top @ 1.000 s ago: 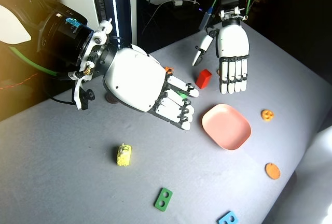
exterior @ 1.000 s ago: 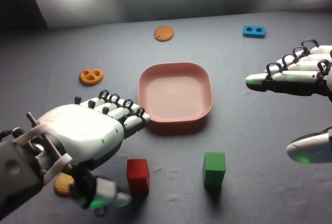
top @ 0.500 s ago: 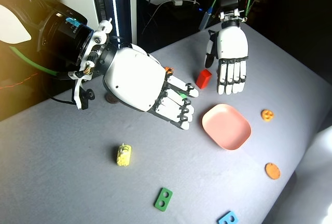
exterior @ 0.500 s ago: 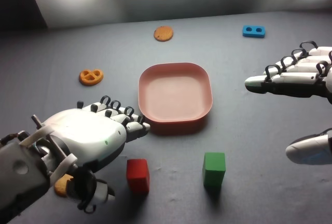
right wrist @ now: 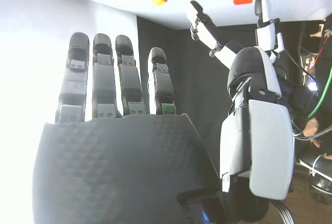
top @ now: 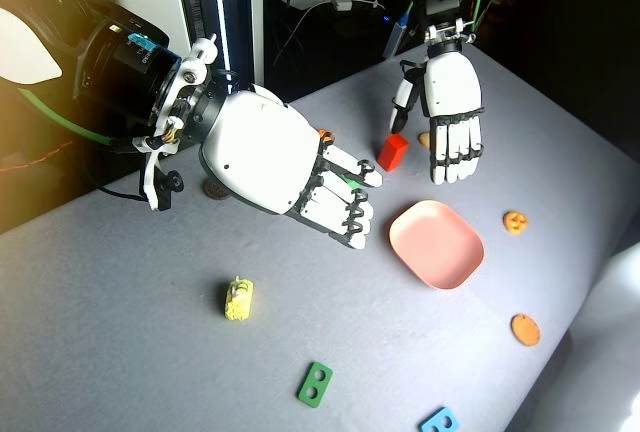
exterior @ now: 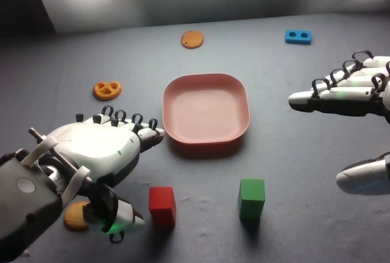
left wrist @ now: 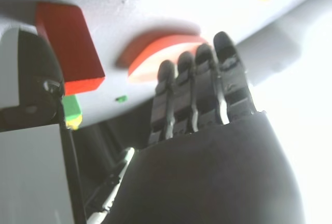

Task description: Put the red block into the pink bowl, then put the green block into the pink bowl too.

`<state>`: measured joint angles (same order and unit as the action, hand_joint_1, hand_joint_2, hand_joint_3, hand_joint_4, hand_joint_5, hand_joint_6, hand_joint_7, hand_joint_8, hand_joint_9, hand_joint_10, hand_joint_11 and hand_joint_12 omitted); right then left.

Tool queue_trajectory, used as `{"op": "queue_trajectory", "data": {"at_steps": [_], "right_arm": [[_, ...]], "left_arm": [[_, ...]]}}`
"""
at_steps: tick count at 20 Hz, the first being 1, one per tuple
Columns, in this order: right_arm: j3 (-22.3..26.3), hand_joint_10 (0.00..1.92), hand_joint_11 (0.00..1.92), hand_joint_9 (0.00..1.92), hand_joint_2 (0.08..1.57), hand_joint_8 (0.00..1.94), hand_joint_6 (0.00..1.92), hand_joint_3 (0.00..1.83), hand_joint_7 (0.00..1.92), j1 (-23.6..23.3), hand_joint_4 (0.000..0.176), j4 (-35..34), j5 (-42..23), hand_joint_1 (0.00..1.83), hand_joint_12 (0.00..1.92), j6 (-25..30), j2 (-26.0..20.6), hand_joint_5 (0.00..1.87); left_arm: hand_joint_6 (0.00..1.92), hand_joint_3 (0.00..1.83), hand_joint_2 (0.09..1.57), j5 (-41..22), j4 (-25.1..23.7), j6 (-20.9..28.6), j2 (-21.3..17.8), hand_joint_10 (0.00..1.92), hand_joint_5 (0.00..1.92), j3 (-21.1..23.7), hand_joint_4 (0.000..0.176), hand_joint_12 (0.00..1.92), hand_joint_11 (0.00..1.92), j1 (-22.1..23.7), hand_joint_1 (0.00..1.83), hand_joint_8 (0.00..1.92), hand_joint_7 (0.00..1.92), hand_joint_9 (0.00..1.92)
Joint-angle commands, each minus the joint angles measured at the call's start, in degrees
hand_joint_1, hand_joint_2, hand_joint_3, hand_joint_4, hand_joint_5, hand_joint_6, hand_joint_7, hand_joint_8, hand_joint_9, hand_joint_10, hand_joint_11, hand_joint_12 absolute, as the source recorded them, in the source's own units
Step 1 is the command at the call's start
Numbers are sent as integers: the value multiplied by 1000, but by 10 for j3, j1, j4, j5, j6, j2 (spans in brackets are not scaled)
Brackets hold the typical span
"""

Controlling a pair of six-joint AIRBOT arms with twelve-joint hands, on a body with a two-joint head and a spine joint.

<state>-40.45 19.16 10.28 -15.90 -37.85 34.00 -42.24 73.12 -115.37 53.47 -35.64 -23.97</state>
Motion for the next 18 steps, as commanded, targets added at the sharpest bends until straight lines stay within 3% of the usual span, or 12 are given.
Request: {"op": "queue_trajectory", "data": {"at_steps": [1,7,8,18], "right_arm": [[2,5,0,138,1075,3,6,0,162,-5,165,-7,-59,240,341,-1,-5,73],[8,6,0,152,1064,5,3,0,166,-5,176,-7,-59,204,314,-22,-5,71],[8,3,0,116,1069,3,2,1,131,-5,176,-7,-59,185,213,-22,-5,40],[8,12,0,180,1054,3,6,0,169,-5,176,-7,-59,222,289,-22,-5,63]], "left_arm": [[5,2,963,-31,-23,-1,-1,3,189,3,0,373,0,6,1046,2,153,123],[18,0,956,-55,11,-1,3,3,267,15,0,389,0,18,1033,4,168,126],[14,6,979,-56,15,-2,7,3,279,16,0,316,0,22,1018,2,159,110],[11,4,1006,-65,34,-23,19,0,371,17,0,183,0,27,983,2,195,79]]}}
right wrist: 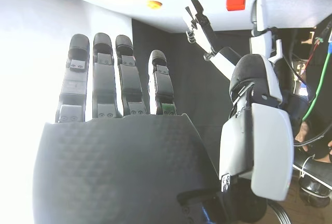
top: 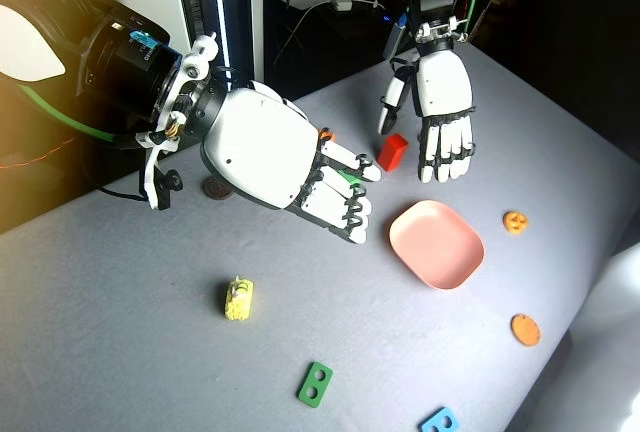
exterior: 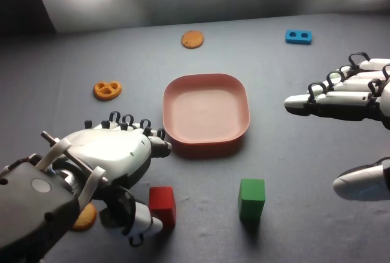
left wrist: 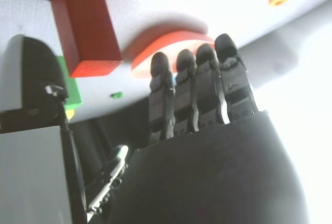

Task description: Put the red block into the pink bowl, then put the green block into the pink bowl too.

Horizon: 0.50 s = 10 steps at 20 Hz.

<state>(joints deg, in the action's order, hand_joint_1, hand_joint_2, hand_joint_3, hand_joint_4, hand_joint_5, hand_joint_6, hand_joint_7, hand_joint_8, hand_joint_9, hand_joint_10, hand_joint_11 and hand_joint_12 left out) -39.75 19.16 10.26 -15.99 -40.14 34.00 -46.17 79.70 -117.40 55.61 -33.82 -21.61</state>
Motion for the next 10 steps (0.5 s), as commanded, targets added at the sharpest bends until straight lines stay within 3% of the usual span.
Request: {"op": "queue_trajectory", "data": {"at_steps": [1,10], "right_arm": [[1,12,0,180,1054,3,6,0,169,-5,176,-6,-58,222,289,1,-5,63],[3,5,0,175,1035,4,4,0,182,-3,176,-6,-58,254,299,0,-5,79]], "left_arm": [[11,4,1006,-26,-31,-3,-2,0,371,-2,0,183,0,2,983,2,195,79],[6,3,1045,-26,-13,-4,0,5,432,-5,0,200,0,-2,956,5,269,118]]}}
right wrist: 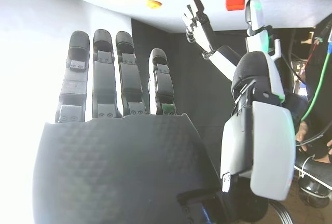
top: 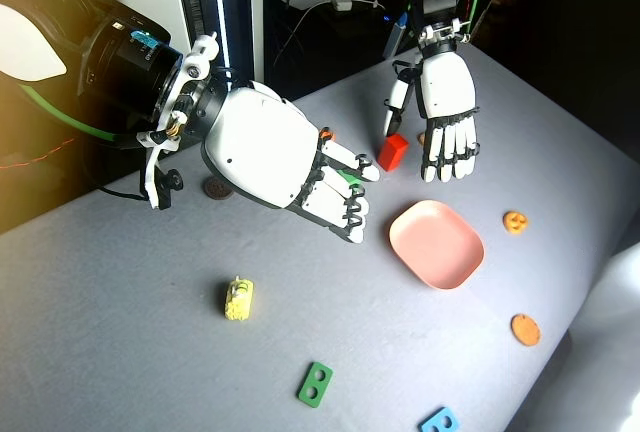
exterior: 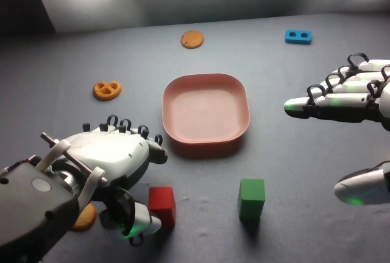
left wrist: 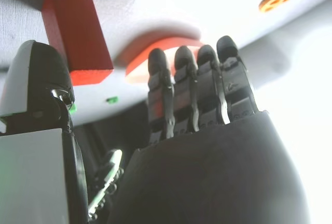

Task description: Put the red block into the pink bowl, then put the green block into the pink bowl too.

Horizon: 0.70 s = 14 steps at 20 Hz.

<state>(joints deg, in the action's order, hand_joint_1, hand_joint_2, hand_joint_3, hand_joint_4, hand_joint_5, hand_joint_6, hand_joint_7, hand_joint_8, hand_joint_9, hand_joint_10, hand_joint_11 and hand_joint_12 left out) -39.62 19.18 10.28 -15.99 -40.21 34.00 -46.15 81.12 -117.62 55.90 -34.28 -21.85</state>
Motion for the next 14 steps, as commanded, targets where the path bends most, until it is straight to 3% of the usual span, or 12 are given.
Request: {"op": "queue_trajectory", "data": {"at_steps": [1,3,10,14], "right_arm": [[2,5,0,175,1035,4,4,0,182,-4,176,-7,-58,254,299,1,-5,79],[2,3,0,189,1029,2,1,0,188,-3,176,-7,-58,266,337,1,-5,95],[2,4,0,166,1034,2,0,0,166,-3,176,-7,-58,254,252,1,-5,72],[2,8,0,198,1021,9,10,0,197,-3,176,-7,-58,274,351,1,-4,108]], "left_arm": [[6,3,1045,-26,-26,-2,-3,5,432,-1,0,200,0,1,956,5,269,118],[13,6,1060,-26,-25,0,-1,3,464,-3,0,79,0,1,945,0,262,93],[8,4,1062,-29,-11,0,7,2,529,-9,0,139,0,8,950,1,305,139],[15,0,1049,-29,-6,0,8,1,584,-8,0,110,0,16,993,1,321,146]]}}
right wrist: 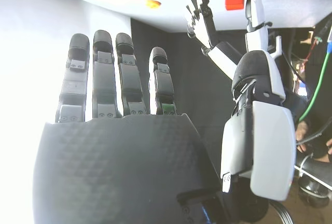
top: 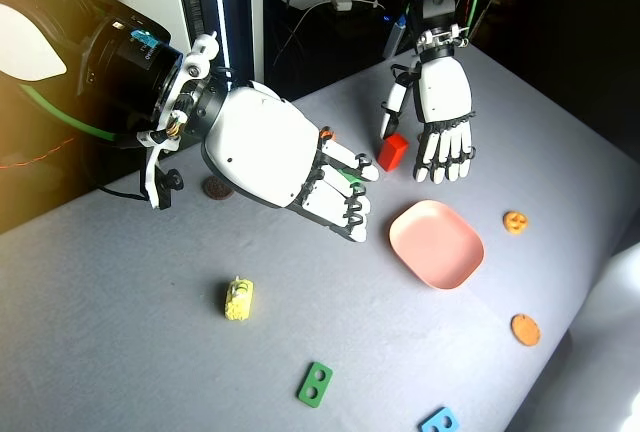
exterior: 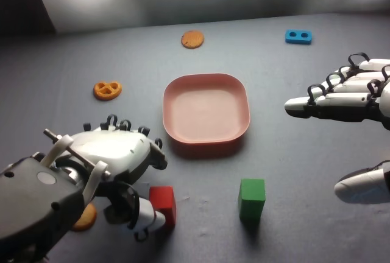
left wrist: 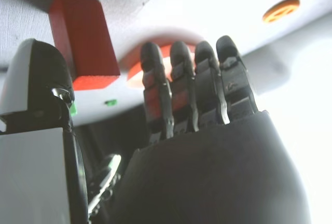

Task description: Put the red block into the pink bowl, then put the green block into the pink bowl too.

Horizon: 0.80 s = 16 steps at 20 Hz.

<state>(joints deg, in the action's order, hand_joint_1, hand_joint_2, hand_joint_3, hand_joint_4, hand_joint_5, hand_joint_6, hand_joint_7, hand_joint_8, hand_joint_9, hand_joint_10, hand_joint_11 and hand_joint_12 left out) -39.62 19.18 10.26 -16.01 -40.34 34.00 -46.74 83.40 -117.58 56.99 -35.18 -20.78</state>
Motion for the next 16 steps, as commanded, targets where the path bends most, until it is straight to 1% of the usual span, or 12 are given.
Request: {"op": "queue_trajectory", "data": {"at_steps": [1,4,5,6,7,8,10,12,13,14,15,16], "right_arm": [[2,4,0,194,1019,6,7,0,204,-3,176,-6,-58,289,327,2,-4,114],[2,1,0,174,1025,0,0,1,179,-3,176,-6,-58,279,296,2,-4,89],[2,1,0,177,1024,2,3,0,171,-3,176,-6,-58,274,248,2,-4,78],[2,1,0,178,1023,1,3,0,166,-3,176,-6,-58,273,236,2,-4,74],[2,3,0,187,1016,5,3,0,185,-3,176,-6,-58,279,252,2,-4,80],[2,5,0,196,1006,6,6,0,206,-3,176,-6,-58,308,298,2,-4,101],[2,1,0,191,1008,2,4,0,200,-3,176,-6,-58,320,308,2,-4,101],[2,7,0,209,1009,1,5,0,206,-3,176,-6,-58,302,354,2,-4,112],[2,8,0,224,1000,3,5,0,220,-3,176,-6,-58,317,380,2,-4,122],[2,8,0,232,1000,2,3,0,221,-3,176,-6,-58,309,432,2,-4,113],[2,3,0,217,1007,2,1,1,204,-2,176,-6,-58,302,401,2,-4,104],[2,4,0,222,1000,4,2,0,212,-2,176,-6,-58,296,435,2,-4,109]], "left_arm": [[18,0,1039,-23,-28,-1,-3,3,597,1,0,107,0,7,1010,3,328,151],[15,0,1035,-23,-23,-1,-3,0,650,2,0,97,0,10,1012,0,319,149],[12,2,1043,-23,-22,-1,-3,0,649,2,0,94,0,12,997,0,311,140],[10,0,1035,-23,-21,-1,-3,1,663,3,0,123,0,13,1006,1,317,143],[5,4,1049,-23,-21,-1,-3,2,657,3,0,153,0,14,984,1,320,148],[4,2,1049,-23,-20,-1,-3,0,659,4,0,140,0,15,974,0,318,145],[8,0,1038,-23,-17,-1,-3,3,673,6,0,140,0,15,997,5,331,152],[7,0,1043,-23,-15,-1,-3,1,687,9,0,75,0,15,999,1,324,136],[2,0,1043,-23,-14,-1,-3,0,698,9,0,144,0,15,991,2,334,160],[12,0,1039,-23,-12,-1,-3,2,729,10,0,159,0,16,1001,3,339,170],[12,0,1042,-23,-12,-1,-3,0,739,11,0,177,0,16,1009,3,344,167],[18,3,1052,-23,-12,-1,-3,0,768,12,0,105,0,16,973,1,331,155]]}}
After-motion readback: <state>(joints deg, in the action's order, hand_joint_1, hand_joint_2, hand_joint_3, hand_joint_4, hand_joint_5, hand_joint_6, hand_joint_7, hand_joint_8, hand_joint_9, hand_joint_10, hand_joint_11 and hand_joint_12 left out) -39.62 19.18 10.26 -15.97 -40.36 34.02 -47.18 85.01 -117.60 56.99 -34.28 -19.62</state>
